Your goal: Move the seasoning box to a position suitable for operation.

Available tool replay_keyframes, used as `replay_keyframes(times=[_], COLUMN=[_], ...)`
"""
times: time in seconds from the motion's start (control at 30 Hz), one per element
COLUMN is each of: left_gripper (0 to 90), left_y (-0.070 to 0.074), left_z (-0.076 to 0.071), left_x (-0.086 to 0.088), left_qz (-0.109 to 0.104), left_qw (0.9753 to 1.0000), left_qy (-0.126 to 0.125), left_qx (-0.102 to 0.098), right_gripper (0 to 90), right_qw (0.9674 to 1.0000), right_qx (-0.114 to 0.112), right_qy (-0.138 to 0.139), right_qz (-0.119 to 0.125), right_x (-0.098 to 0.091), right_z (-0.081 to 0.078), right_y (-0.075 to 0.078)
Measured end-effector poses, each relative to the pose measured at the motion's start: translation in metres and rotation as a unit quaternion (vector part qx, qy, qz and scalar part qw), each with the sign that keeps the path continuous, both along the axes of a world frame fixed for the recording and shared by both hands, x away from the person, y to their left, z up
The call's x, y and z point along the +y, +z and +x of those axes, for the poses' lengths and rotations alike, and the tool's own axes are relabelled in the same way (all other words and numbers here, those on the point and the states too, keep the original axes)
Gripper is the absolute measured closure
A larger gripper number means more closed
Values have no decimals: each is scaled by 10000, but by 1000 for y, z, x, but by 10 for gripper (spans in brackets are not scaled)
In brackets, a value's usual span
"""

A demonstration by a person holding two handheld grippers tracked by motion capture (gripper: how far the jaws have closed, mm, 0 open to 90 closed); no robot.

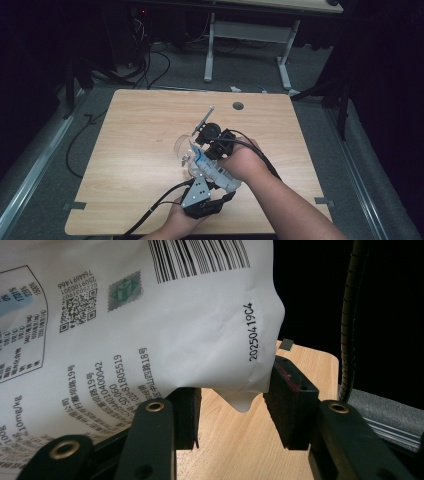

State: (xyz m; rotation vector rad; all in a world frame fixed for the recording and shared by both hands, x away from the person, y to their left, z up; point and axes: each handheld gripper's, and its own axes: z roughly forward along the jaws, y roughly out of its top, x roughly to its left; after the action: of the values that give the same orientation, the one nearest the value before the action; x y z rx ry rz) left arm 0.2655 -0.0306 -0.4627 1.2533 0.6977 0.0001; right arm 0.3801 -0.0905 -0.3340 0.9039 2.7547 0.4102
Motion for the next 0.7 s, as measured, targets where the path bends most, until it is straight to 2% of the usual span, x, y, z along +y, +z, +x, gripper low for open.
replay_keyframes(times=[0.7], left_gripper=[598], left_y=[-3], left_z=[-2], left_x=[0], left_qz=[60], left_qw=[10000], left_qy=[2], left_qx=[-45], right_gripper=[900], right_qw=[10000], right_qx=[-9], right_qy=[22], right_qz=[-31], right_x=[0], right_z=[-2], right_y=[0])
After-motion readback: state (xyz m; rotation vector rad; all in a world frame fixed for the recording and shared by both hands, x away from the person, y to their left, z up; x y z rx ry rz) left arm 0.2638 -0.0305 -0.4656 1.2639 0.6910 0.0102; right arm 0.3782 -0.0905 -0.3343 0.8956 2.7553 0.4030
